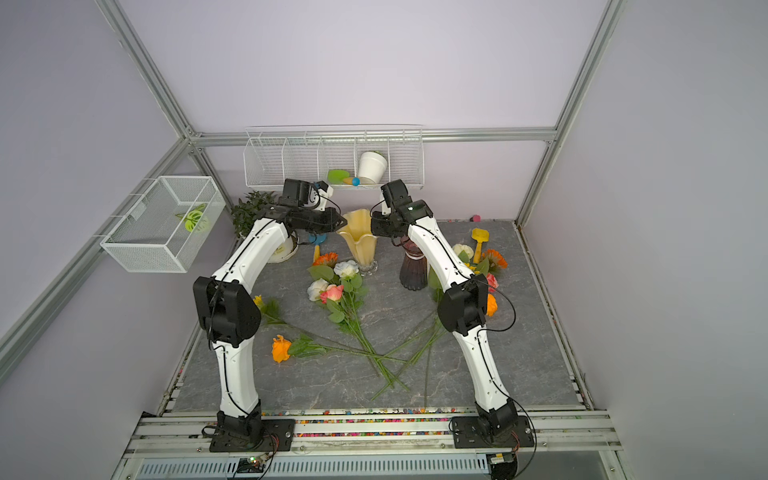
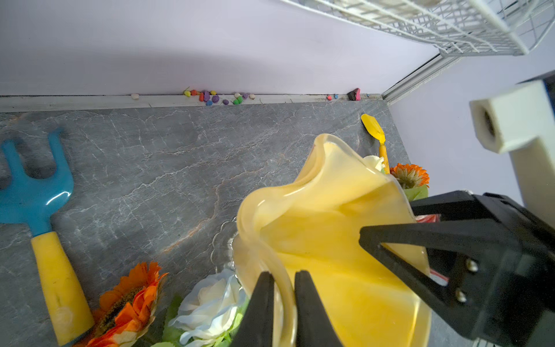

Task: Arrange the flowers in different vases according to their variety
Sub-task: Move the vase to the center of the board.

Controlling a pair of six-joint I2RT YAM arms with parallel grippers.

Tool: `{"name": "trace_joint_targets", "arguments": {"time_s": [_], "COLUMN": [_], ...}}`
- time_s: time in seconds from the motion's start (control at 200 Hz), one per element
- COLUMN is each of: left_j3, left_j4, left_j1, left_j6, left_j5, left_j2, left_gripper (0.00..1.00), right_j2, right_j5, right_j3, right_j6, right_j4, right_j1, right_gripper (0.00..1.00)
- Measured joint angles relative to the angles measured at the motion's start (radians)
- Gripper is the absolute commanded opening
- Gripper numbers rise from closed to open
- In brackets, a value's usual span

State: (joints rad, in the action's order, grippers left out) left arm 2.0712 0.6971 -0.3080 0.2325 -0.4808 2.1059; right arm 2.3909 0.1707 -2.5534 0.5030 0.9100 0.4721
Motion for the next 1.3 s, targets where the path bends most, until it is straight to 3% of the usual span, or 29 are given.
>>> {"name": "trace_joint_targets", "arguments": {"time_s": [0.16,0.255,1.06,1.3], "left_j3": [-0.014,-0.024,-0.088,-0.098], "left_j4": [0.001,-0.001,0.049,0.064], "left_j1": [-0.011,-0.013,-0.029,-0.050], "left_j6": [0.021,0.022,-0.003,-0.003], "left_j5": [-0.001,0.005,0.045,0.033], "left_j2": [-0.016,-0.023,-0.089,-0.098], "left_gripper": [0.00,0.00,0.00,0.00], "right_j2": [0.000,-0.001,-0.042,-0.122], "right_j5": [-0.045,-0.052,-0.168,-0.199], "right_j3": [-0.009,-0.012,-0.011,0.107], "right_j6": [0.028,0.028,-0.023,-0.025], "right_j4": [0.018,0.021,0.121,0.117], "right_j1": [0.007,0.011,0.076,0.084], "right_gripper": [0.11,0.06,0.00,0.00]}}
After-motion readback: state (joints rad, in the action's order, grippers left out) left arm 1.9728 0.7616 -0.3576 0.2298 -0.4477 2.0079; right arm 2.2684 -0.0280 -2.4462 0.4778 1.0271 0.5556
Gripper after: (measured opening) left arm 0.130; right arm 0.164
